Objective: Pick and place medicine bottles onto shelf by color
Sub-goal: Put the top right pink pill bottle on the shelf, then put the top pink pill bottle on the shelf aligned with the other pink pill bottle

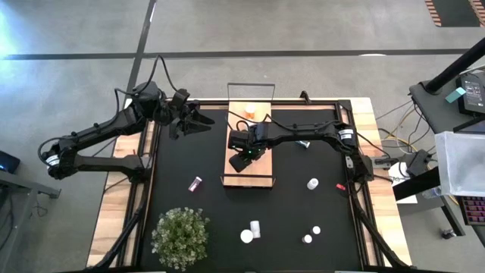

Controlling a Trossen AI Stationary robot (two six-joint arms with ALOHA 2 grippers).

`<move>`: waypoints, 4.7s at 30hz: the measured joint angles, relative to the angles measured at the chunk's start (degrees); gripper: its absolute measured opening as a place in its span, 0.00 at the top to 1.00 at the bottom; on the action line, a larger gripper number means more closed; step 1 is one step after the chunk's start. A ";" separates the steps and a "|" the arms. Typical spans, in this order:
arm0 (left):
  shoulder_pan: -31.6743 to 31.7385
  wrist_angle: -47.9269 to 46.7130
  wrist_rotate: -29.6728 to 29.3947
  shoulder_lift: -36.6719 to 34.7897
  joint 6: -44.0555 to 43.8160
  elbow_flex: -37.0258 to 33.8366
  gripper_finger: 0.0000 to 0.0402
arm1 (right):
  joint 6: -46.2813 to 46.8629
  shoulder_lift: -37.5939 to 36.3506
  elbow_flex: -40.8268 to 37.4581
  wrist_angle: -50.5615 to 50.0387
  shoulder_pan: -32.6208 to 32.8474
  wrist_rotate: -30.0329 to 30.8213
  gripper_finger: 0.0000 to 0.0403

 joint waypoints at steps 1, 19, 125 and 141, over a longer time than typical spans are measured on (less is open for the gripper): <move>-0.01 0.00 0.00 0.00 0.01 0.00 0.55 | 0.37 0.00 0.00 -0.01 0.00 0.00 0.66; 0.01 0.00 -0.03 0.00 -0.40 0.00 0.55 | -5.30 -9.27 -0.07 -0.23 -0.13 -0.18 0.51; -36.82 -45.19 -46.14 17.64 -30.57 -11.35 0.77 | -28.63 -32.26 -7.43 -14.90 -0.26 30.98 0.51; -33.36 -38.83 -55.49 1.63 -22.65 -5.54 0.77 | -39.96 -32.26 -7.43 3.06 -0.24 17.56 0.51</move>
